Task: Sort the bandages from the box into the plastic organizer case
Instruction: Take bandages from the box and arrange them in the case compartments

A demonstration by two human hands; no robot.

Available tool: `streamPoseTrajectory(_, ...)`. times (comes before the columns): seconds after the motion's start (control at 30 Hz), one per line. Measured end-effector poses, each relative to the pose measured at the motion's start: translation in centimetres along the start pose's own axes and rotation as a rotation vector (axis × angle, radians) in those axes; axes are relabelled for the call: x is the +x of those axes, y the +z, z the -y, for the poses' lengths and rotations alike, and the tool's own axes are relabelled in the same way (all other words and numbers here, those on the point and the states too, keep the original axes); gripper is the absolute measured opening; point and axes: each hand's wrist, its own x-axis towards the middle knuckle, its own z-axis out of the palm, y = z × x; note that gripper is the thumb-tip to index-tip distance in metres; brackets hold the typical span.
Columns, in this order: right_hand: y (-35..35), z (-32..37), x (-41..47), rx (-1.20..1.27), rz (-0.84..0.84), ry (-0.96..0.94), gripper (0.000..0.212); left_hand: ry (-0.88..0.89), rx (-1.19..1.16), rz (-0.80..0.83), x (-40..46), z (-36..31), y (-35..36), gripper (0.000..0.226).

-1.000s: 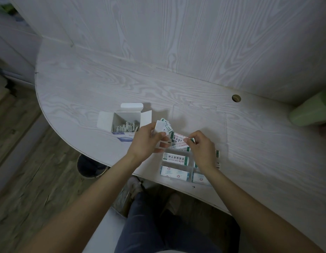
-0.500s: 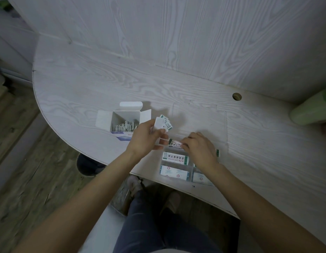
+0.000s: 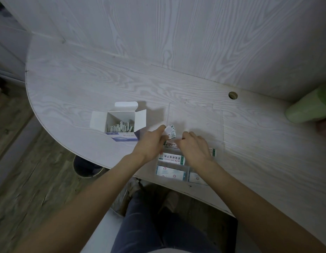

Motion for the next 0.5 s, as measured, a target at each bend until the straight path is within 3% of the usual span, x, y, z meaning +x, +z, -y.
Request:
streamPoseTrajectory(0.13,-0.12,0.02,-0.05,0.003,-0.006,0.032,0.035,-0.021,0.095,0.021,0.56,0.44,0.40,0.011)
streamPoseTrajectory(0.33,-0.31,0.16,-0.06,0.041,-0.026,0.051,0.032,-0.045,0.026,-0.013,1.00,0.71,0.44,0.018)
streamPoseTrajectory(0.5,0.01,0.43,-0.34,-0.017,-0.100,0.108,0.025,-0.046,0.122,0.028,1.09,0.81,0.38,0.011)
